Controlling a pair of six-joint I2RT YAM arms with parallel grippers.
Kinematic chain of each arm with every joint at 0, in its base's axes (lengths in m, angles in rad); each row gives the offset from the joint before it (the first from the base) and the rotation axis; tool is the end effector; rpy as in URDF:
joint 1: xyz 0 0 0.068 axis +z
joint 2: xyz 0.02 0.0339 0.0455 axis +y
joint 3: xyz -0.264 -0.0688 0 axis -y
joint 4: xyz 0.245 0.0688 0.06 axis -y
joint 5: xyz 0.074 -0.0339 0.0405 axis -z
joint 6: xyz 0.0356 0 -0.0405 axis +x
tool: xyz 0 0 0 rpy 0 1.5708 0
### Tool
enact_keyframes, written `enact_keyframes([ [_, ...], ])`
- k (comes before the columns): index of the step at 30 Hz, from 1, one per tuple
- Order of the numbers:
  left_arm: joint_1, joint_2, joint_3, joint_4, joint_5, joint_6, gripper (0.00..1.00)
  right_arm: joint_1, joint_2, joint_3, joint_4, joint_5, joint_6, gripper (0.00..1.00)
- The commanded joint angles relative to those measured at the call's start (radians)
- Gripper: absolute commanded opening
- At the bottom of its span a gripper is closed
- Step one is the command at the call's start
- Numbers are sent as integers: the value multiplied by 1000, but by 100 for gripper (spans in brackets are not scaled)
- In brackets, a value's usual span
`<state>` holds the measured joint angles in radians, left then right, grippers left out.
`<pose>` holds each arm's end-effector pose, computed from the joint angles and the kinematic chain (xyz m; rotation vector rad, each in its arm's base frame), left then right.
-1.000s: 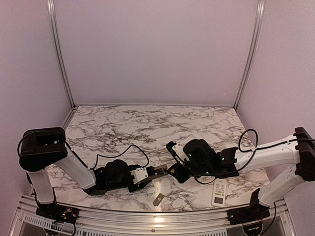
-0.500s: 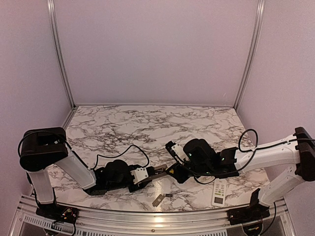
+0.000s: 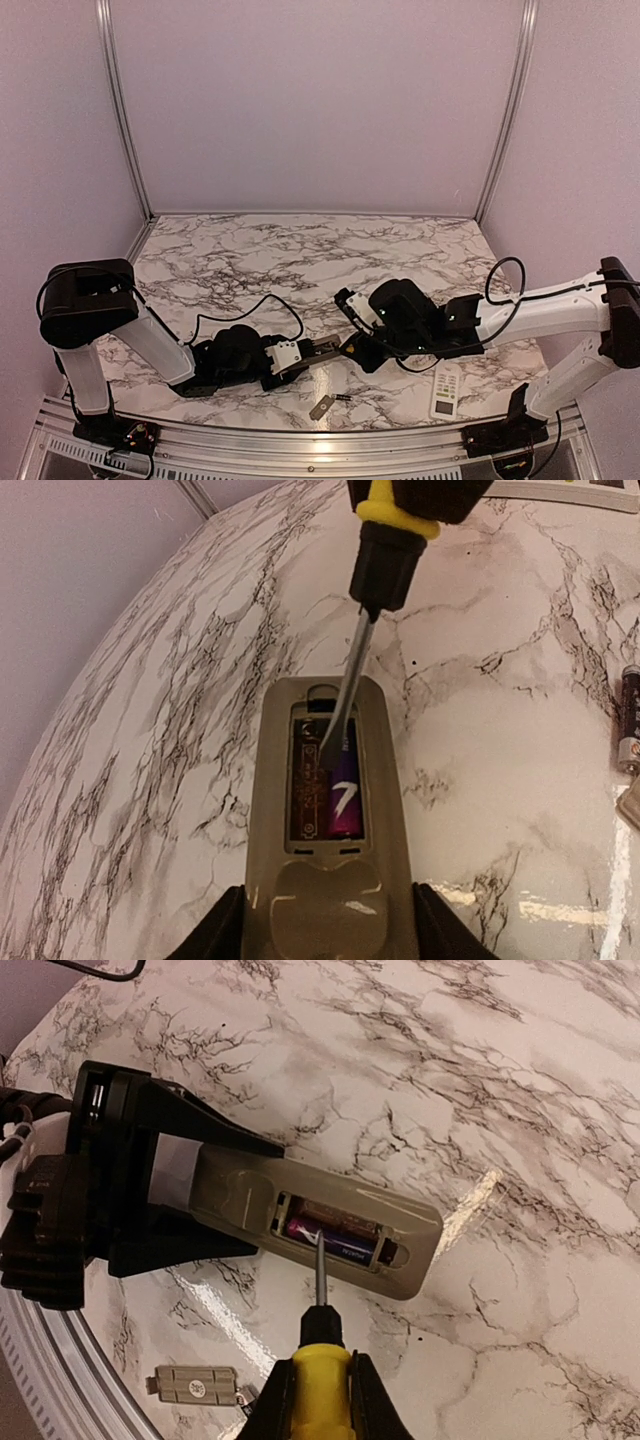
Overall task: Unload the batteries from the remote control
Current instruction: Remove the battery from the remote control without the battery cover.
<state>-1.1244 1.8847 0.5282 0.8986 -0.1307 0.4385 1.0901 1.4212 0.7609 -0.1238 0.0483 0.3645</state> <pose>0.1381 -0.2779 0.0896 1.3751 1.5036 -0.3003 0.1349 0.2550 0.1943 -0.8464 2.2990 0.6317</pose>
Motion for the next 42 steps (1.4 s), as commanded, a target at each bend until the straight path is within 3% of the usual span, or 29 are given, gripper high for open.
enact_keyframes([
  [1,-4,6,-3,12,9,23,0,3,31,86,-121,-22,-62,0],
  [21,-3,-37,-4,-83,179,35,0,65,12,213,-367,4,-445,0],
  [42,-3,-42,-1,-92,200,31,0,65,16,198,-375,-33,-509,0],
])
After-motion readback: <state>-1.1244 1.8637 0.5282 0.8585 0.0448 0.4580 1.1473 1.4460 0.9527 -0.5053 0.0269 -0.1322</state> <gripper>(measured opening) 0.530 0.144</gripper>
